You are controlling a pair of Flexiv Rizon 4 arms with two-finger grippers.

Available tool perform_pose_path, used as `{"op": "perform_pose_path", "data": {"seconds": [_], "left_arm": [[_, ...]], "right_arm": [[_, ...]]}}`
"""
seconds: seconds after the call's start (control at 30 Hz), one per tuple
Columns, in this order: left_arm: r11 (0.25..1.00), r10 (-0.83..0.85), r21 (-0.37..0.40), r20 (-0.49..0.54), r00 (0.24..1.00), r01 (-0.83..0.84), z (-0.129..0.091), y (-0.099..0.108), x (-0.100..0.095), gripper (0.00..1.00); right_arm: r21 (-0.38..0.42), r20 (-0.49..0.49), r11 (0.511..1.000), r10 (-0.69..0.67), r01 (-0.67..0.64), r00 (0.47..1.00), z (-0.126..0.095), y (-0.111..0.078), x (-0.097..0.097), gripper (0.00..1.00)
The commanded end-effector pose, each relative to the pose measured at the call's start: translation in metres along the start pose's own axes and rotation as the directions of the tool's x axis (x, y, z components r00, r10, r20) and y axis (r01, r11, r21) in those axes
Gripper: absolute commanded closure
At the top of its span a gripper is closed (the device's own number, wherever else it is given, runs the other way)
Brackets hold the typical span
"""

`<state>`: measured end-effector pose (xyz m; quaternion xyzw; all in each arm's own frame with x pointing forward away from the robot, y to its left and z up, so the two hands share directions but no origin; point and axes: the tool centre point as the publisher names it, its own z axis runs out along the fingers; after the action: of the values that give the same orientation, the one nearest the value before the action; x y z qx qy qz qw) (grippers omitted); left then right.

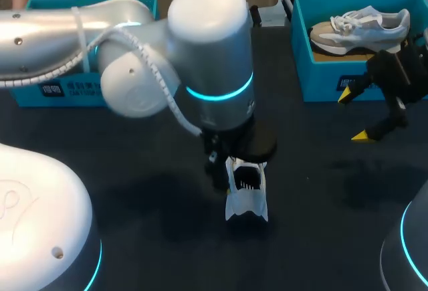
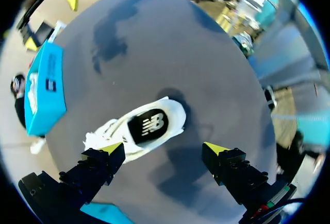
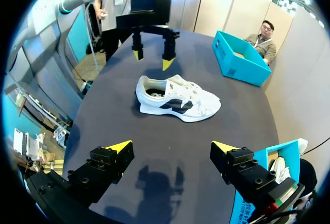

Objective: Take the shoe out of the shoebox, open the shoe tongue, remove and reinsert the insole, then place the shoe into the shoebox

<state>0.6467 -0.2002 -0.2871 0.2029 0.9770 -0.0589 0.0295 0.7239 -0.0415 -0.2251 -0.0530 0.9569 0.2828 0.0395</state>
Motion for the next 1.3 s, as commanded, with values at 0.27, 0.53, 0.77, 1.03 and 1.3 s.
{"op": "perform_pose_path", "data": {"seconds": [0.27, 0.53, 0.77, 1.03, 1.3], "left_arm": [[0.93, -0.366, 0.05, 0.133, 0.921, 0.363, 0.02, -0.014, 0.034, 0.0], [0.941, -0.338, 0.033, 0.089, 0.937, 0.337, 0.053, -0.033, 0.022, 0.0], [0.947, -0.32, 0.004, 0.088, 0.943, 0.321, 0.074, -0.041, 0.014, 0.0], [0.931, -0.359, -0.035, 0.074, 0.93, 0.362, 0.095, -0.045, 0.012, 0.0], [0.92, -0.382, -0.076, 0.056, 0.922, 0.385, 0.111, -0.044, 0.009, 0.26]], "right_arm": [[0.003, -0.001, 1.0, 0.001, -0.001, 1.0, 0.0, 0.0, 0.0, 0.0], [0.003, -0.001, 1.0, 0.001, -0.001, 1.0, 0.0, 0.0, 0.0, 0.0], [0.003, -0.001, 1.0, 0.001, -0.001, 1.0, 0.0, 0.0, 0.0, 0.0], [0.003, -0.001, 1.0, 0.001, -0.001, 1.0, 0.0, 0.0, 0.0, 0.0], [0.003, -0.001, 1.0, 0.001, -0.001, 1.0, 0.0, 0.0, 0.0, 0.0]]}}
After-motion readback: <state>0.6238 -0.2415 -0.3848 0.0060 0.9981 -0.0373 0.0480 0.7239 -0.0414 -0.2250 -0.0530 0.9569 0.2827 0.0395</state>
